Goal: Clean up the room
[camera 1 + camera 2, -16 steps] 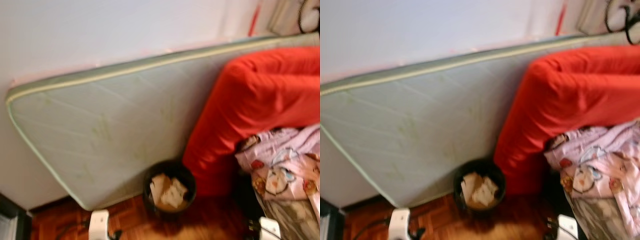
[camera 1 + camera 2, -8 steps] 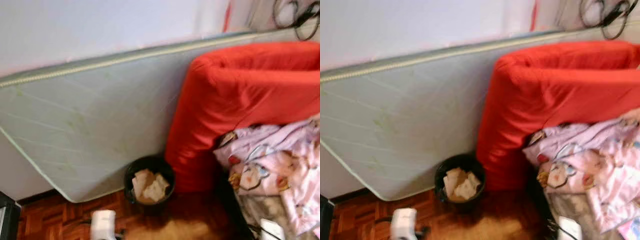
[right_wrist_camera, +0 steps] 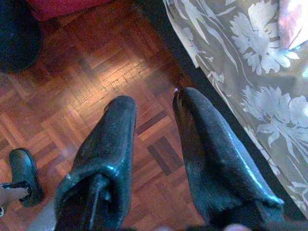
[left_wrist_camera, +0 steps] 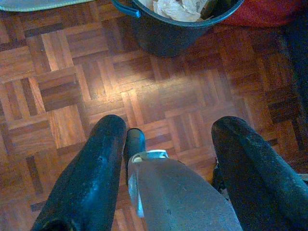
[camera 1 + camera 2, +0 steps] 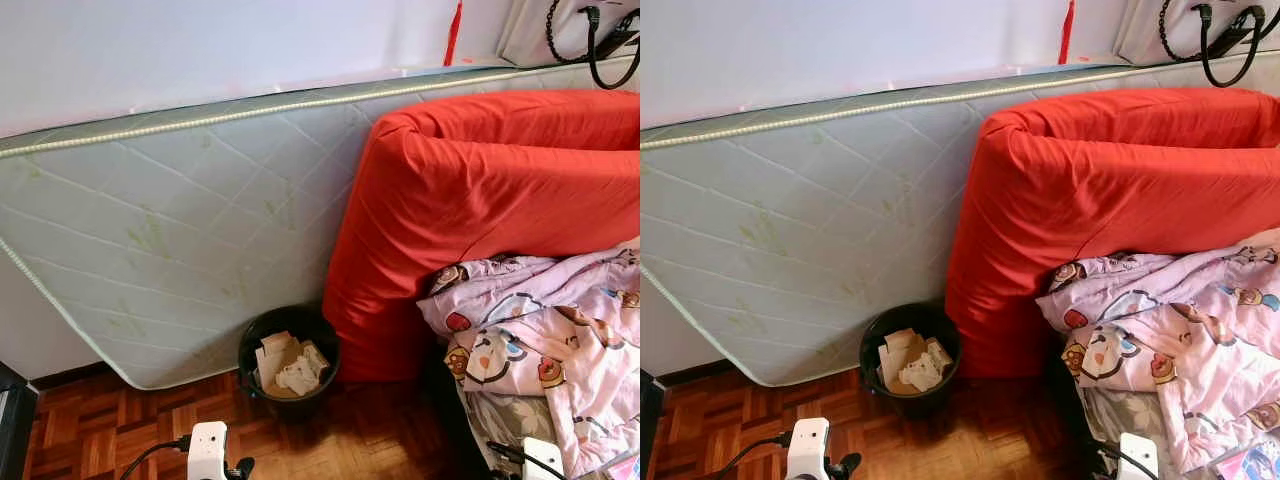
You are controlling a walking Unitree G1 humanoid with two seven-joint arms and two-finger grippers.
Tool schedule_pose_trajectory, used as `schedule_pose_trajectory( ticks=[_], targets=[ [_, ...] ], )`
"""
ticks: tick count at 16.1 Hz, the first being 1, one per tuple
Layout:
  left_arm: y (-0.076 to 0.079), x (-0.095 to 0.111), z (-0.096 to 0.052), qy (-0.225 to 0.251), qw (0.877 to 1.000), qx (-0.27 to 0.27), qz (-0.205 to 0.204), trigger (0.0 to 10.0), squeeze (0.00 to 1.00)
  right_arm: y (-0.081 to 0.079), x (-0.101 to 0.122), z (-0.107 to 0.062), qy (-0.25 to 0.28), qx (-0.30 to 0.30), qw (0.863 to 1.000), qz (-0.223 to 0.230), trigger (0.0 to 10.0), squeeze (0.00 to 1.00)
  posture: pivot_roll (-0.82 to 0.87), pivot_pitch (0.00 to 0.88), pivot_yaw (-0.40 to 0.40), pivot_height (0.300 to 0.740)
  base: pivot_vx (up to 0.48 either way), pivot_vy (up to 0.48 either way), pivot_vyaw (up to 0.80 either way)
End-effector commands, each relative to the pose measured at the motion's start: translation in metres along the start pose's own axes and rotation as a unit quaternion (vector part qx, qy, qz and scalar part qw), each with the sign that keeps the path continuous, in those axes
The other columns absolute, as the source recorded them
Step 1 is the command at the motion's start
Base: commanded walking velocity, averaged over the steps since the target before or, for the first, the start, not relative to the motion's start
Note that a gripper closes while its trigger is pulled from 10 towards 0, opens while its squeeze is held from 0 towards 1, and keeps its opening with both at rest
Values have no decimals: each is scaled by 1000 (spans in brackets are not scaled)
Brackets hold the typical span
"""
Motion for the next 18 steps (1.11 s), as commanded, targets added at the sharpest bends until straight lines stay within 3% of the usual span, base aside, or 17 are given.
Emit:
schedule_pose_trajectory(
  ticks=[1, 4, 7, 12, 18],
  targets=[
    [-76, -32, -25, -73, 995, 56, 38, 10000, 0, -53, -47, -6, -62, 105, 987, -107, 10000, 0, 50, 0, 29, 740, 0, 0, 0],
    [-69, -30, -23, -72, 995, 29, 65, 10000, 0, -57, -46, -7, -59, 123, 987, -84, 10000, 0, 68, 0, 15, 740, 0, 0, 0],
    [-71, -31, -23, -65, 996, 50, 32, 10000, 0, -42, -46, -6, -43, 43, 998, 27, 10000, 0, 69, 0, 19, 740, 0, 0, 0],
    [-76, -31, -24, -51, 996, 78, -5, 10000, 0, -44, -50, -6, -66, 70, 995, -26, 10000, 0, 71, 0, 7, 740, 0, 0, 0],
    [-77, -30, -24, -48, 996, 78, -4, 10000, 0, -48, -48, -6, -58, 78, 995, -16, 10000, 0, 62, 0, 20, 740, 0, 0, 0]
  ],
)
Point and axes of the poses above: a point about 5 cm out from each wrist's last joint towards the gripper, its own z axis pointing out of the wrist towards the gripper, its own x axis along the axis of the wrist's last joint, y = z × x, the point moved 6 cm from there along z, pointing out of the wrist towards the gripper, and after that the axes turned 7 degrees about -z, right-handed, at the moved point
